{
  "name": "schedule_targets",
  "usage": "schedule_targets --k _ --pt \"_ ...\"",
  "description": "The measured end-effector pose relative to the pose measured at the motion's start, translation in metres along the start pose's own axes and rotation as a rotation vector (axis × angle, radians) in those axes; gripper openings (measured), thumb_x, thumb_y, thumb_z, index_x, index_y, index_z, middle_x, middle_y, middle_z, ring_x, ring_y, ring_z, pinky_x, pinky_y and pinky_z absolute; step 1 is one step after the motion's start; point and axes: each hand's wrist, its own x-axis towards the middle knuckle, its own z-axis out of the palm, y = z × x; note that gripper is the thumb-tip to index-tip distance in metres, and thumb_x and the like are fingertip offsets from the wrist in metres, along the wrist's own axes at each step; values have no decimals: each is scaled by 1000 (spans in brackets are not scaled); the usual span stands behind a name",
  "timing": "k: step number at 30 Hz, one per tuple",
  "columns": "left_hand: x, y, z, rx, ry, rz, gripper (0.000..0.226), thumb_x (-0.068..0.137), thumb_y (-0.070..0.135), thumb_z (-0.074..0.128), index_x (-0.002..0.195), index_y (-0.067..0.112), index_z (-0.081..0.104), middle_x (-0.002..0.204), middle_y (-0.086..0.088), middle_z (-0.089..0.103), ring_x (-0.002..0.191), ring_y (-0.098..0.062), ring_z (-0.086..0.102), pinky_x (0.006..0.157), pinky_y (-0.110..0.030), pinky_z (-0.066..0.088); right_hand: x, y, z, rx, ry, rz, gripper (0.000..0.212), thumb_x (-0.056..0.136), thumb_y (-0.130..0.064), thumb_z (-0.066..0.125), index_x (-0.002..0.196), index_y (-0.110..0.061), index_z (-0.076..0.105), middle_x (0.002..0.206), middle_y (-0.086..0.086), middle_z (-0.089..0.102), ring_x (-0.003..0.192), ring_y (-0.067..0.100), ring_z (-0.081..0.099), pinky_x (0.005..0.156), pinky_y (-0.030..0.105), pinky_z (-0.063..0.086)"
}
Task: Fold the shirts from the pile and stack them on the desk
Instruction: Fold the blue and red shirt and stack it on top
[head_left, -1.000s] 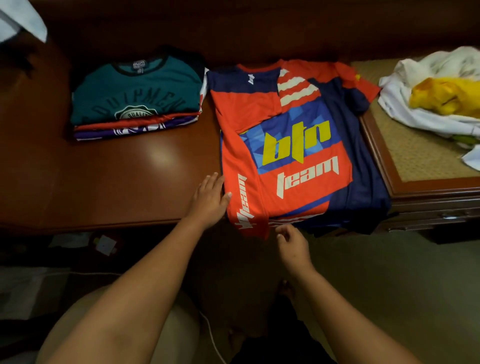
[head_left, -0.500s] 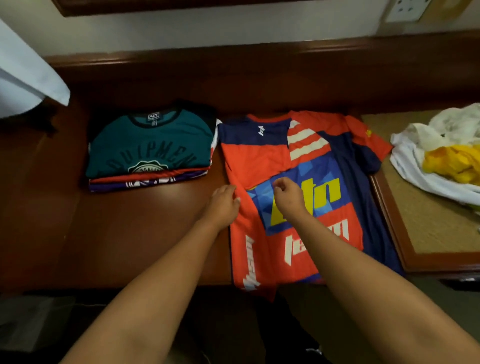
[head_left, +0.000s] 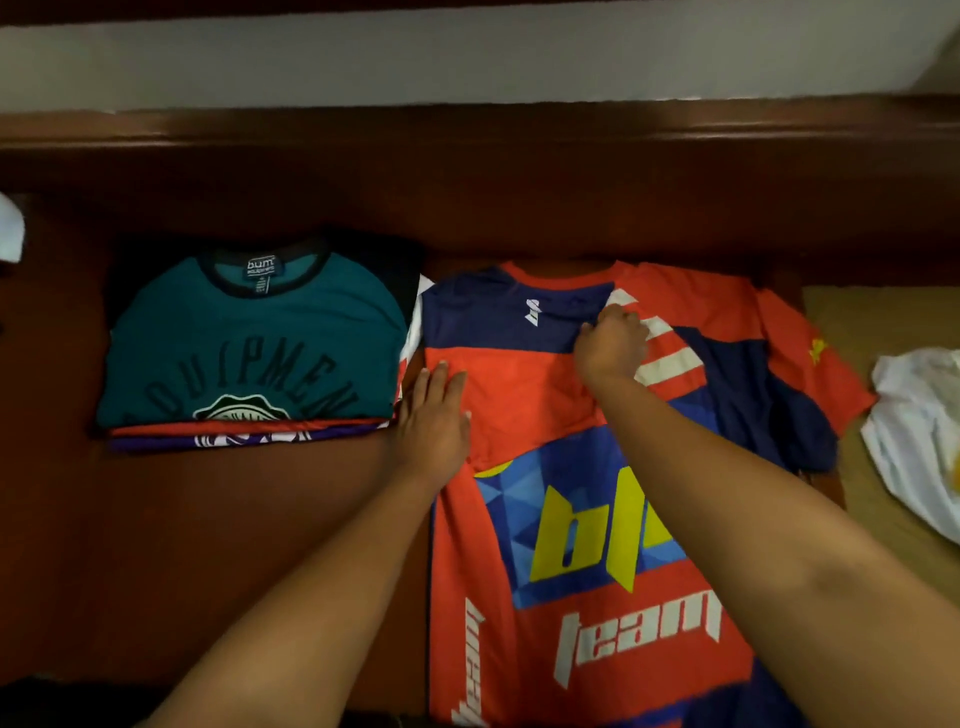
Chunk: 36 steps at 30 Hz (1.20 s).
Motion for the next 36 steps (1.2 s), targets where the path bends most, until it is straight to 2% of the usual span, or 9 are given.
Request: schedule_targets --k 6,11,13,16,20,24,27,30,36 --pt "-12 0 -1 -98 34 -2 62 88 47 33 143 19 41 153 -11 33 136 -32 37 107 -47 34 25 -14 -15 348 -31 -25 24 98 -10 39 119 -1 47 112 23 60 101 35 58 71 31 34" --pt "-61 7 7 -203 71 -59 61 87 41 36 138 11 47 146 -18 40 127 -36 45 101 -45 40 -4 12 -17 262 -2 -60 31 92 -8 48 121 1 54 121 26 52 111 42 50 90 42 40" --pt "-91 10 11 -178 63 -86 57 85 42 39 133 15 51 137 -15 48 115 -35 52 93 -44 45 -42 26 -17 276 0 -86 27 91 -7 50 116 3 56 114 27 54 105 42 51 87 41 38" --pt "-137 12 16 -111 58 -69 43 81 45 46 116 23 58 111 -7 55 95 -27 56 78 -41 49 -121 39 -9 282 -153 -93 19 94 -11 48 100 2 60 102 26 63 95 39 58 74 38 39" --pt "-184 11 26 -2 -34 -60 40 64 39 78 99 24 65 92 -3 57 81 -25 58 67 -36 50 -191 40 14 184 -355 -72 31 97 -23 49 90 4 63 99 26 66 97 39 60 74 39 40" --pt "-215 9 30 20 -79 -37 42 59 42 81 93 25 64 84 0 59 76 -22 60 63 -33 50 -195 31 24 277 -311 51 36 96 -24 50 92 10 64 104 29 65 101 40 60 77 39 41" --pt "-230 6 31 -9 -90 -24 34 65 40 79 87 22 60 81 -1 58 75 -23 61 63 -34 50 -172 21 34 340 -326 101 35 91 -22 52 96 10 67 105 29 66 101 41 62 83 39 47" --pt "-224 8 32 -64 -119 -21 19 84 34 64 90 16 61 95 -7 59 93 -28 59 77 -37 47 -133 23 63 455 -336 232 44 72 -28 52 94 6 69 97 27 69 92 41 67 80 46 56" --pt "-198 36 29 -49 -251 -52 40 91 48 53 111 13 55 116 -10 58 110 -31 55 86 -38 45 -109 14 66 572 -266 377 44 70 -22 50 101 2 69 103 23 70 88 34 68 80 43 57"
